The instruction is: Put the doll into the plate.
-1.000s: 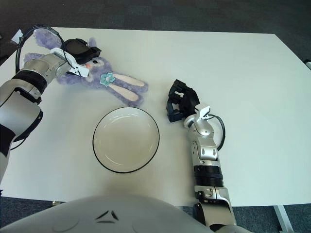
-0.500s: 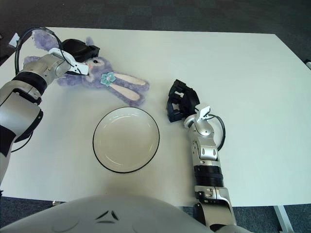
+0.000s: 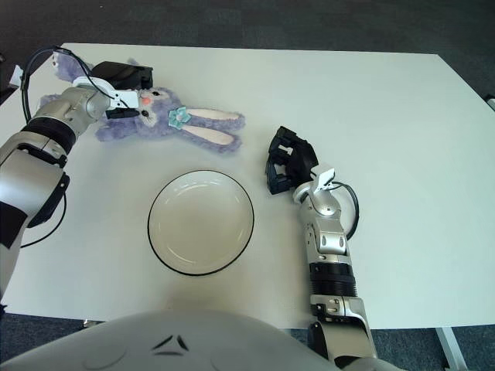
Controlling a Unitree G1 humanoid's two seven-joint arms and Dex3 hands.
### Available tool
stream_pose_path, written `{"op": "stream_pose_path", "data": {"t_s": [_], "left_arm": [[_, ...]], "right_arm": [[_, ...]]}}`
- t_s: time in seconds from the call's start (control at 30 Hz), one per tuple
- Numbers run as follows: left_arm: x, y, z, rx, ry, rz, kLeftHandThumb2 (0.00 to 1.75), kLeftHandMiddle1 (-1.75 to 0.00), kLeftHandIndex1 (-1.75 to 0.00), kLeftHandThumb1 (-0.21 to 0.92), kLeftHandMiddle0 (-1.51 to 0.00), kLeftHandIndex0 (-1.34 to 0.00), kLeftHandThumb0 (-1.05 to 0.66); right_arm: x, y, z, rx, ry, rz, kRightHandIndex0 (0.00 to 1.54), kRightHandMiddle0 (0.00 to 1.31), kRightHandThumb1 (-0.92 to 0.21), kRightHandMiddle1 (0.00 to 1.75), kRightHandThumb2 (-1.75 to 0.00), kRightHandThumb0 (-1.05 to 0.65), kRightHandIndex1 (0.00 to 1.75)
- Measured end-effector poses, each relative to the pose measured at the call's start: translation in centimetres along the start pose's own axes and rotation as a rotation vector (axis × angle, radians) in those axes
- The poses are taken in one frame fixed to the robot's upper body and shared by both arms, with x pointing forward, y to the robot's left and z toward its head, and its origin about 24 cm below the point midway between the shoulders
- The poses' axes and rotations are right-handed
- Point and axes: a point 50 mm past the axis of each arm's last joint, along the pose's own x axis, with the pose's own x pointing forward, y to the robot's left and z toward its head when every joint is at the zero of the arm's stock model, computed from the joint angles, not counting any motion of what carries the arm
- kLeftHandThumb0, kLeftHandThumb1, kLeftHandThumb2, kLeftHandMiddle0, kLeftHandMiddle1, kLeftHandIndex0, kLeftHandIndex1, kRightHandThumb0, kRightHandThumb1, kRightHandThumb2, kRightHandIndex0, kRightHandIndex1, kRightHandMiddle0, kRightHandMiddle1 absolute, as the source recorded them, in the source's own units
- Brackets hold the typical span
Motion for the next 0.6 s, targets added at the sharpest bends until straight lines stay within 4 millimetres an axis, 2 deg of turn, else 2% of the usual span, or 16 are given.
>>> {"op": "stream_pose_path", "data": {"t_s": [0.6], "left_arm": [[-0.14,0.21,-0.37,-0.091,0.023,0.032,1.55,-1.29,-1.75,-0.02,-1.01,-0.69,-0.01]], "right_arm": [[0.26,-0.30,-0.06,-0.010,0.004,0.006,0.91,0.69,0.08,1.75,-1.75,-0.01,1.69]]}}
